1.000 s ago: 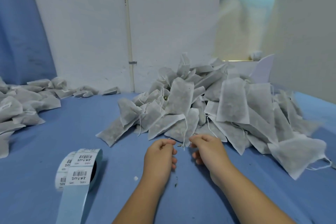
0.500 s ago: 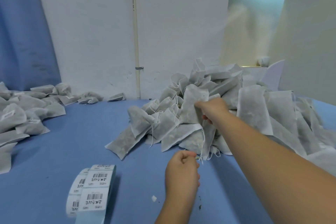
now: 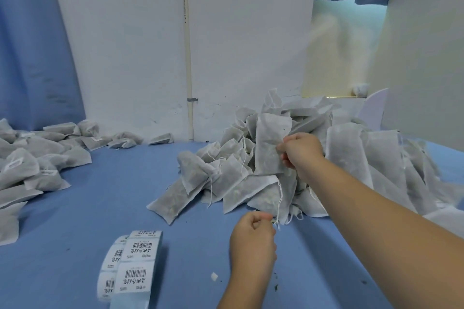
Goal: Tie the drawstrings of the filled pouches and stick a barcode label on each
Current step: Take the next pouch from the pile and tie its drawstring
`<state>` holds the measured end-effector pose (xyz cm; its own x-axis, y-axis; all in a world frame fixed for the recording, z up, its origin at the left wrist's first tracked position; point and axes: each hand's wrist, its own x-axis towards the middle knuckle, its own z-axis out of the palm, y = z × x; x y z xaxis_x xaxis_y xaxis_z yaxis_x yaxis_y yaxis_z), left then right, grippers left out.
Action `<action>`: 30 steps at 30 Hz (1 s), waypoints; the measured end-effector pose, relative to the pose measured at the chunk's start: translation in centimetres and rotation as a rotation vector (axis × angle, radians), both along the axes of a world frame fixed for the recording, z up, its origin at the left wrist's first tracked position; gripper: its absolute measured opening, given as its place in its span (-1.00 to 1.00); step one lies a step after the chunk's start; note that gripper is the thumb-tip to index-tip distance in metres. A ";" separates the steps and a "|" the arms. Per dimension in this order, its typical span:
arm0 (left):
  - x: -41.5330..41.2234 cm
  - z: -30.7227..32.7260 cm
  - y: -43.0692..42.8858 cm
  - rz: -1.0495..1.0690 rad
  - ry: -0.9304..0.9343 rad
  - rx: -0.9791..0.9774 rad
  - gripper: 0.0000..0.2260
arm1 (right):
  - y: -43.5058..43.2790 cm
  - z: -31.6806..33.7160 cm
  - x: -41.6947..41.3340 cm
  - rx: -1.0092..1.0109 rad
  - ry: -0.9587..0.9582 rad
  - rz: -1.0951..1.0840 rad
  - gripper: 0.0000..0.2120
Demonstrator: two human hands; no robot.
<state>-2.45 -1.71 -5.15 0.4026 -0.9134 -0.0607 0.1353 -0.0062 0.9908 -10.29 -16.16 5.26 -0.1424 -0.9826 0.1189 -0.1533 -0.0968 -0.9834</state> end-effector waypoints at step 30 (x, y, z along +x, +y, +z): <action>-2.2 2.3 2.3 -0.031 -0.077 -0.261 -0.70 | 14.7 -8.2 -4.9 -0.580 0.375 0.391 -0.86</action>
<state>-4.69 0.55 -2.84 0.3689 -0.9059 0.2081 0.0628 0.2476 0.9668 -15.21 -1.48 -2.97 0.3515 -0.7195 0.5990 -0.3132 -0.6933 -0.6490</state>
